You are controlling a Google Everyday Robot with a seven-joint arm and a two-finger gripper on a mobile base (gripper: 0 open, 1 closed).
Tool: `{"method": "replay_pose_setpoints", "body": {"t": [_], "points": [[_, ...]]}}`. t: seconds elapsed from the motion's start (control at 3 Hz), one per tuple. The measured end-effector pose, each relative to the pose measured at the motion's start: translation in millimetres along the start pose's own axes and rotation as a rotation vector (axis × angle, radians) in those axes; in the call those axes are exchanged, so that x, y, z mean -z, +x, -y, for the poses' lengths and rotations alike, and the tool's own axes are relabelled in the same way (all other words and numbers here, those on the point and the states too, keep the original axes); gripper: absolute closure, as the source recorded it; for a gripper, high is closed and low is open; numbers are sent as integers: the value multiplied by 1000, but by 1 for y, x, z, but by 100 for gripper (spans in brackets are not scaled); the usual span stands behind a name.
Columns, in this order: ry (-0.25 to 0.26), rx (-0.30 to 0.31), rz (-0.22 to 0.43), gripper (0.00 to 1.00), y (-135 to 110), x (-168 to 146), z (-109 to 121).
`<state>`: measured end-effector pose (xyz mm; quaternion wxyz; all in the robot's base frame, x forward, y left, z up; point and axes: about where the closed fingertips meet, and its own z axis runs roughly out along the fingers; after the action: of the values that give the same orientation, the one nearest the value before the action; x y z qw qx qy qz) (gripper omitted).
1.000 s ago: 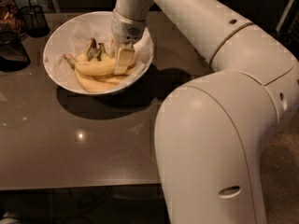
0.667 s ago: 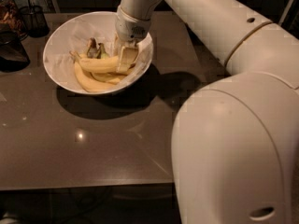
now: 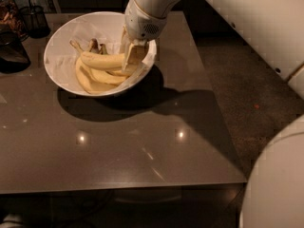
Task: Pick banana from white bowl
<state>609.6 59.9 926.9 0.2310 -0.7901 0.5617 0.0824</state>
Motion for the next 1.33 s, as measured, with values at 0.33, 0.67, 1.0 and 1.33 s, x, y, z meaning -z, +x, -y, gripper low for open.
{"method": "replay_pose_setpoints", "body": {"t": [0.33, 0.67, 1.0, 1.33], "points": [[4, 1, -1, 100, -1, 2, -2], [20, -9, -28, 100, -6, 16, -12], [40, -80, -56, 100, -12, 35, -42], [54, -152, -51, 100, -18, 46, -75]]}}
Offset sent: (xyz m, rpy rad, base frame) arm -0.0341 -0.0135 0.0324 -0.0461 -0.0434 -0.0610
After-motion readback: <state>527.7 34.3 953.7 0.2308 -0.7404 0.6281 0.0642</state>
